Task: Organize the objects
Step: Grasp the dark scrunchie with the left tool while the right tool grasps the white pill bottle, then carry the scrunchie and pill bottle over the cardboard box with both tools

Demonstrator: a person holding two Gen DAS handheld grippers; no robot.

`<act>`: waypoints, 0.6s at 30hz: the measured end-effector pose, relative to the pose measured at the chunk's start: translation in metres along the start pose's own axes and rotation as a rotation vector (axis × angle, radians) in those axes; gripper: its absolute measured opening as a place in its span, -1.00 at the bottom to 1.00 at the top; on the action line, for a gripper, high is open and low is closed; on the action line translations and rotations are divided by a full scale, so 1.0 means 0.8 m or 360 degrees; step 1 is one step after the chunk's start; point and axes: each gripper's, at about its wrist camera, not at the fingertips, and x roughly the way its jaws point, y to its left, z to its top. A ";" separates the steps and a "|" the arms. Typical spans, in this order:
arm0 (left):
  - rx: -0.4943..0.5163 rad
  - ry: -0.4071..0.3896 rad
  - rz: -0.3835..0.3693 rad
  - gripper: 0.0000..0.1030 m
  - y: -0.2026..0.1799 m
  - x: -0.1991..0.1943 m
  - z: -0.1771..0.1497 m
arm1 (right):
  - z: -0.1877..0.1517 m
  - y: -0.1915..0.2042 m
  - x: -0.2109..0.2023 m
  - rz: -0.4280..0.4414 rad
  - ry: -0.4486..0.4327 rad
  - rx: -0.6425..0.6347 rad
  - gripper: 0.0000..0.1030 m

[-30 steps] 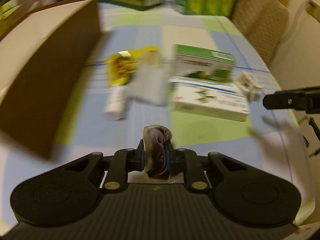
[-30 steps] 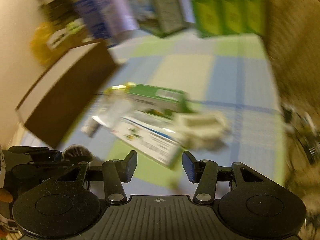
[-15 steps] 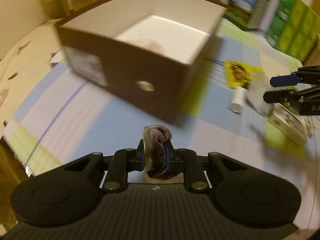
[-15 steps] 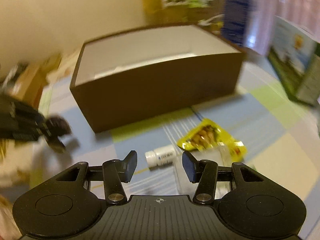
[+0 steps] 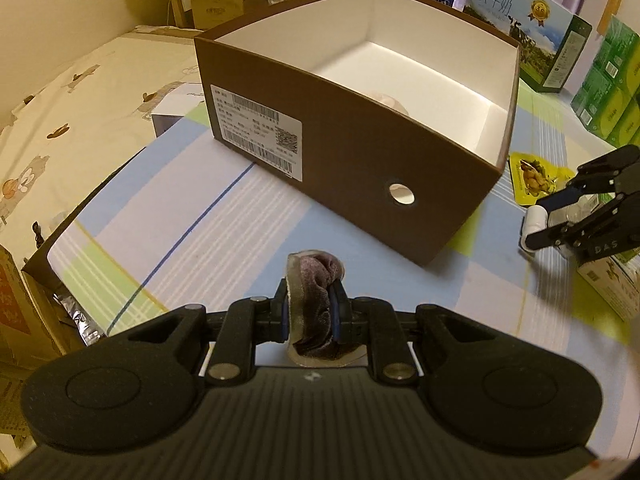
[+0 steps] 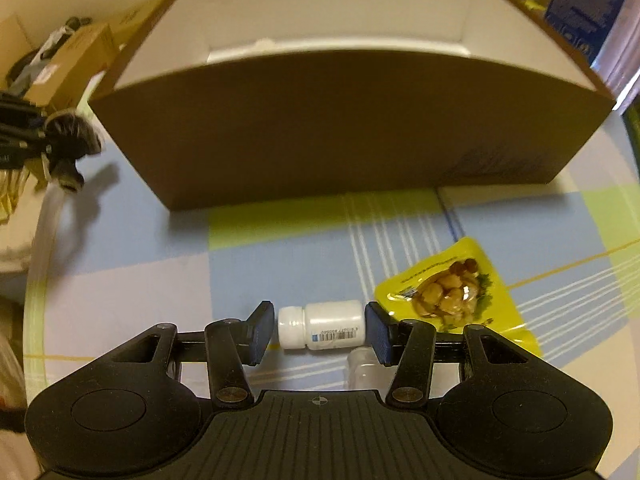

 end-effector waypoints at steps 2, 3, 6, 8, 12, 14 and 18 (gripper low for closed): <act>0.0002 0.0000 -0.0009 -0.70 0.004 0.001 0.002 | 0.000 0.001 0.005 -0.0002 0.0013 -0.0001 -0.09; 0.0005 -0.0001 -0.0015 -0.70 0.005 0.002 0.004 | 0.000 0.001 0.006 -0.0014 0.0008 0.0012 -0.15; 0.0020 -0.0010 -0.0029 -0.70 0.011 0.000 0.011 | -0.001 -0.002 -0.005 -0.0007 -0.0053 0.0079 -0.15; 0.0035 -0.0020 -0.0039 -0.70 0.015 -0.002 0.019 | -0.002 -0.003 -0.017 -0.0004 -0.0113 0.0137 -0.15; 0.0087 -0.0059 -0.0069 -0.71 0.019 -0.012 0.039 | -0.002 -0.004 -0.045 -0.0009 -0.0226 0.0241 -0.15; 0.0118 -0.0086 -0.0094 -0.70 0.020 -0.017 0.051 | -0.001 -0.002 -0.055 -0.0015 -0.0267 0.0280 -0.15; 0.0181 -0.0142 -0.0137 -0.70 0.021 -0.027 0.077 | 0.004 0.005 -0.080 -0.0033 -0.0356 0.0336 -0.15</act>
